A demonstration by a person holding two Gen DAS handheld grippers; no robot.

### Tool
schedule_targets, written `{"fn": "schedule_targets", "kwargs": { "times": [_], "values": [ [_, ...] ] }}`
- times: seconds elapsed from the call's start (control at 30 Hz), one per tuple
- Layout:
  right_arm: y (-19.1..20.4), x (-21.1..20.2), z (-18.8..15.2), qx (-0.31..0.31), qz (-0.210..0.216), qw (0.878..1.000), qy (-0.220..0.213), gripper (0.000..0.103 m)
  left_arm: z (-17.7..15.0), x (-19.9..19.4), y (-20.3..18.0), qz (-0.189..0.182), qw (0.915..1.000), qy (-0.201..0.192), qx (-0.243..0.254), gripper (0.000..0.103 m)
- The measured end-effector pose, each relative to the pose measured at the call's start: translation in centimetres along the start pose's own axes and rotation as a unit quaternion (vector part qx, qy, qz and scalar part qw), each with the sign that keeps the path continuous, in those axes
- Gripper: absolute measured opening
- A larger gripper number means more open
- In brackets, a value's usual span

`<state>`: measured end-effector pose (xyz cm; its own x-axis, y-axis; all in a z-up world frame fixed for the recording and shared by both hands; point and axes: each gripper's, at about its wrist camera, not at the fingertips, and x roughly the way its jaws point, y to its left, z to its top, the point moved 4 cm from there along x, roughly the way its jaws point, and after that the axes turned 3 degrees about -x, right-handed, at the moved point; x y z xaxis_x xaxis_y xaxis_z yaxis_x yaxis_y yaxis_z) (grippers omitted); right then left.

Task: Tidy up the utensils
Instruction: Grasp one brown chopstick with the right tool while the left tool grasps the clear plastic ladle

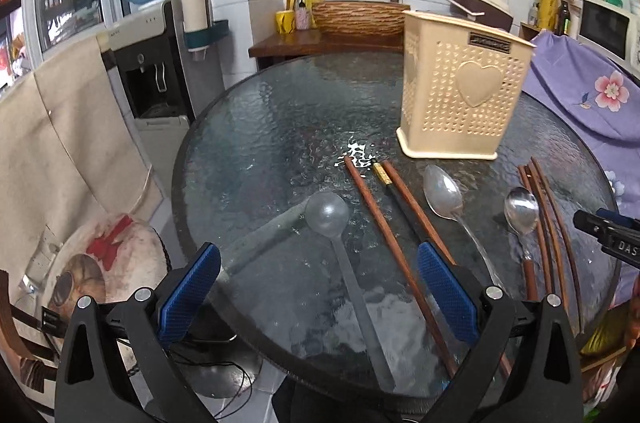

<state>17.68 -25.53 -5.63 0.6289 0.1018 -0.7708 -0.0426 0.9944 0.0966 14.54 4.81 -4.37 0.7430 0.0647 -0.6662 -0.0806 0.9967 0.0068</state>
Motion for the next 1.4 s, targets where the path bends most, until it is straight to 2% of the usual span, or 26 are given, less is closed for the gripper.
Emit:
{"fn": "schedule_targets", "kwargs": {
  "times": [0.2, 0.43, 0.77, 0.97, 1.23, 1.3, 1.4],
  "values": [
    [1.2, 2.3, 1.2, -0.018, -0.022, 0.999, 0.029, 0.051, 0.0, 2.2, -0.4, 0.002, 0.9993, 0.035, 0.013, 0.095],
    [1.7, 3.6, 1.6, -0.033, -0.042, 0.998, 0.04, 0.041, -0.1, 4.4, -0.6, -0.003, 0.9978, 0.066, 0.01, 0.074],
    [1.7, 5.0, 3.4, -0.038, -0.038, 0.997, 0.046, 0.03, 0.8, 7.5, -1.0, -0.004, 0.9953, 0.097, 0.005, 0.061],
    [1.2, 6.2, 5.1, -0.033, -0.036, 0.997, 0.058, 0.026, 1.4, 8.4, -0.8, -0.013, 0.9944, 0.105, -0.004, 0.058],
    [1.4, 6.8, 5.4, -0.036, -0.038, 0.997, 0.054, 0.023, 1.7, 8.8, -1.0, -0.014, 0.9945, 0.104, -0.004, 0.056],
    [1.5, 6.8, 5.5, -0.034, -0.039, 0.997, 0.054, 0.019, 1.9, 9.0, -1.0, -0.015, 0.9944, 0.105, -0.003, 0.054],
    [1.1, 7.1, 5.9, -0.028, -0.039, 0.997, 0.054, 0.01, 2.2, 9.1, -1.1, -0.017, 0.9942, 0.106, 0.0, 0.045]
  ]
}}
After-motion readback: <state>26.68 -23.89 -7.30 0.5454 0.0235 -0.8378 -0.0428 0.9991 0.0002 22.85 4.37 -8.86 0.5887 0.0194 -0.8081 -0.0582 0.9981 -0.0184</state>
